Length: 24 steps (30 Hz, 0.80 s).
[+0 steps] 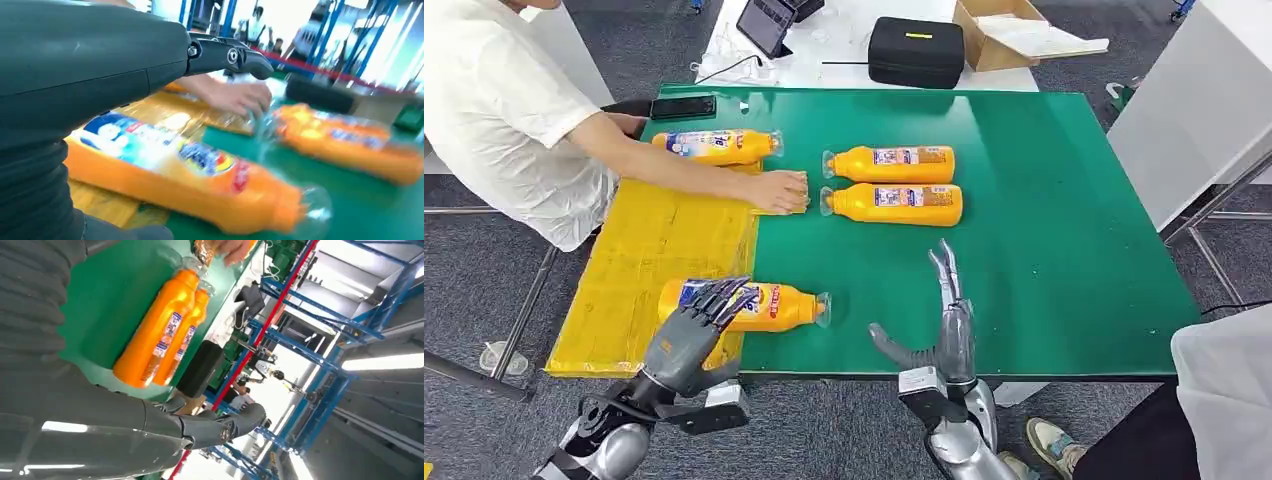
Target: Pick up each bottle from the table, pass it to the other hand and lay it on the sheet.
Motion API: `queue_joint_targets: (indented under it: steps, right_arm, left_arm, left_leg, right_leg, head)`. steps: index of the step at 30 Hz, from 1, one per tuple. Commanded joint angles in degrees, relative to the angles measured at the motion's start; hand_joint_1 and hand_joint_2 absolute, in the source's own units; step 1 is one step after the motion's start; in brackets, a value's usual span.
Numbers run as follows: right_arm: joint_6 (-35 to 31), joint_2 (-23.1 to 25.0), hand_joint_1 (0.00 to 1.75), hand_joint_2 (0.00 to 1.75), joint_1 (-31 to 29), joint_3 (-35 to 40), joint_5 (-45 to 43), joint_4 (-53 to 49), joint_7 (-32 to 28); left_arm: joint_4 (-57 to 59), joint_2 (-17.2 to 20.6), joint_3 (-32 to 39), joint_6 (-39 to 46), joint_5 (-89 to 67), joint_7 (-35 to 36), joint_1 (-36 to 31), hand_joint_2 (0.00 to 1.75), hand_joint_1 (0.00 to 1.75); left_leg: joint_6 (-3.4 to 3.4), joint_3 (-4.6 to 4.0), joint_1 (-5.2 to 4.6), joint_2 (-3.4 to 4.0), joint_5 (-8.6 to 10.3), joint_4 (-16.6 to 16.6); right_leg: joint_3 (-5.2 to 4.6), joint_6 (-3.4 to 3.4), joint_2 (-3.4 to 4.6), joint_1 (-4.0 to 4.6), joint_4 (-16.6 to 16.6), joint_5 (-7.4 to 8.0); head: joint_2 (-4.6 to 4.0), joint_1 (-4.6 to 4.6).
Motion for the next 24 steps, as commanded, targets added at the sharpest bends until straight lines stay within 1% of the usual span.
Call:
queue_joint_targets:
  steps: [1,4,5,6,7,10,11,13,14,15,16,17,18,19,20,21,22,23,24]
  right_arm:
    - [0.71,0.45,0.00,1.75,-1.92,-0.96,0.37,1.47,0.11]
    - [0.71,0.45,0.00,1.75,-1.92,-0.96,0.37,1.47,0.11]
    - [0.71,0.45,0.00,1.75,-1.92,-0.96,0.37,1.47,0.11]
    - [0.71,0.45,0.00,1.75,-1.92,-0.96,0.37,1.47,0.11]
    - [0.71,0.45,0.00,1.75,-1.92,-0.96,0.37,1.47,0.11]
    - [0.71,0.45,0.00,1.75,-1.92,-0.96,0.37,1.47,0.11]
    - [0.71,0.45,0.00,1.75,-1.92,-0.96,0.37,1.47,0.11]
    - [0.71,0.45,0.00,1.75,-1.92,-0.96,0.37,1.47,0.11]
    - [2.61,0.54,0.00,1.75,-1.36,-1.60,-0.97,0.90,0.11]
    - [8.23,1.55,0.00,1.75,-0.48,-4.05,-4.36,-0.08,0.11]
    - [11.88,2.35,0.00,1.75,0.14,-5.81,-6.49,-0.71,0.11]
    - [18.35,3.77,0.00,1.75,1.24,-8.96,-10.54,-2.35,0.11]
    - [20.39,4.65,0.00,1.75,2.29,-10.83,-11.54,-4.66,0.11]
    - [20.65,5.16,0.00,1.75,3.47,-11.89,-10.49,-7.30,0.11]
    - [21.03,5.66,0.00,1.75,4.20,-12.53,-10.73,-9.03,0.11]
    - [21.48,6.17,0.00,1.75,5.06,-13.12,-11.29,-10.44,0.11]
    - [20.91,6.77,0.00,1.75,5.74,-13.67,-10.39,-10.70,0.11]
    - [19.73,6.95,0.00,0.00,6.20,-13.53,-8.39,-10.91,0.11]
    - [18.45,7.06,0.00,0.00,6.46,-13.16,-6.94,-10.57,0.11]
  left_arm:
    - [-2.18,-7.65,-0.19,4.54,0.94,-0.39,0.72,1.75,0.00]
    - [-2.18,-7.65,-0.19,4.54,0.94,-0.39,0.72,1.75,0.00]
    - [-2.18,-7.65,-0.19,4.54,0.94,-0.39,0.72,1.75,0.00]
    - [-2.18,-7.65,-0.19,4.54,0.94,-0.39,0.72,1.75,0.00]
    - [-2.18,-7.65,-0.19,4.54,0.94,-0.39,0.72,1.75,0.00]
    - [-2.18,-7.65,-0.19,4.54,0.94,-0.39,0.72,1.75,0.00]
    - [-2.18,-7.65,-0.19,4.54,0.94,-0.39,0.72,1.75,0.00]
    - [-2.18,-7.65,-0.19,4.54,0.94,-0.39,0.72,1.75,0.00]
    - [-2.66,-7.36,0.31,5.02,2.13,-1.34,1.40,1.75,0.00]
    - [-3.65,-8.07,1.02,4.78,4.28,-2.29,2.44,1.75,0.00]
    - [-4.54,-8.61,1.44,4.89,5.34,-2.63,3.27,1.75,0.00]
    - [-5.78,-10.30,3.08,4.41,9.18,-3.67,4.74,1.75,0.00]
    - [-6.96,-12.02,4.12,3.07,13.10,-4.08,5.79,1.75,0.00]
    - [-8.65,-15.02,5.74,2.36,18.21,-4.72,7.22,1.75,0.00]
    - [-9.56,-17.03,6.63,1.01,22.09,-4.10,7.98,1.75,0.00]
    - [-10.89,-19.31,7.65,-0.36,26.86,-3.70,8.95,1.75,0.00]
    - [-11.63,-20.62,8.35,-1.49,30.96,-2.95,9.49,1.75,0.00]
    - [-12.08,-20.83,8.22,-2.18,33.48,-1.95,9.67,1.75,0.00]
    - [-12.24,-20.81,8.09,-2.87,35.73,-1.56,9.78,1.75,0.00]
  left_leg:
    - [0.10,0.11,-0.06,-0.11,-0.04,0.02]
    - [0.06,-0.04,-0.04,-0.04,-0.01,0.00]
    - [0.13,0.28,-0.07,0.04,-0.15,0.02]
    - [0.06,0.05,-0.04,-0.02,-0.05,0.00]
    - [0.08,0.19,-0.04,0.01,-0.11,0.00]
    - [0.04,0.00,-0.02,-0.06,-0.02,-0.01]
    - [0.06,0.12,-0.03,-0.04,-0.08,0.00]
    - [0.06,-0.01,-0.02,-0.02,-0.03,0.00]
    - [0.08,0.14,-0.03,0.02,-0.09,0.00]
    - [0.07,0.05,-0.02,0.00,-0.05,0.00]
    - [0.05,0.00,-0.02,-0.01,-0.04,0.00]
    - [0.08,0.12,-0.02,0.01,-0.10,0.02]
    - [0.12,0.28,-0.05,0.00,-0.17,0.03]
    - [0.07,-0.06,-0.05,-0.05,-0.05,0.03]
    - [0.11,0.09,-0.06,-0.05,-0.14,0.07]
    - [0.08,-0.07,-0.06,-0.13,-0.07,0.07]
    - [0.09,-0.12,-0.06,-0.17,-0.06,0.07]
    - [0.16,0.18,-0.09,-0.19,-0.26,0.16]
    - [0.09,-0.09,-0.06,-0.17,-0.10,0.08]
  right_leg:
    - [0.16,-0.02,-0.18,-0.03,0.01,-0.09]
    - [0.05,0.06,-0.01,-0.03,-0.01,-0.05]
    - [0.35,0.00,-0.01,-0.03,0.02,-0.18]
    - [0.14,0.03,-0.03,-0.03,0.00,-0.09]
    - [0.26,0.00,-0.03,-0.02,0.01,-0.14]
    - [0.08,0.04,-0.05,-0.02,-0.01,-0.07]
    - [0.20,0.01,-0.06,0.00,0.00,-0.13]
    - [0.06,0.05,-0.01,-0.01,-0.01,-0.07]
    - [0.20,0.03,0.00,0.00,-0.01,-0.12]
    - [0.11,0.05,-0.01,-0.01,-0.01,-0.08]
    - [0.06,0.06,-0.01,-0.01,-0.01,-0.07]
    - [0.19,0.04,-0.03,0.00,0.00,-0.13]
    - [0.35,0.01,-0.06,-0.02,0.03,-0.22]
    - [0.01,0.06,-0.07,-0.04,0.04,-0.11]
    - [0.17,0.04,-0.10,-0.04,0.07,-0.21]
    - [0.03,0.06,-0.15,-0.05,0.08,-0.16]
    - [-0.01,0.08,-0.18,-0.06,0.06,-0.16]
    - [0.32,0.03,-0.25,-0.05,0.14,-0.37]
    - [0.06,0.07,-0.16,-0.06,0.05,-0.19]
  head:
    - [0.00,0.00]
    - [0.00,0.02]
    - [0.00,0.00]
    - [0.00,0.02]
    - [0.00,0.00]
    - [0.00,0.02]
    - [0.00,0.00]
    - [0.00,0.00]
    - [0.00,0.00]
    - [0.00,0.00]
    - [0.00,0.02]
    - [0.00,0.00]
    - [0.00,0.02]
    - [0.00,0.00]
    - [0.00,0.00]
    - [0.00,0.02]
    - [0.00,0.02]
    - [0.00,0.02]
    - [0.00,0.02]
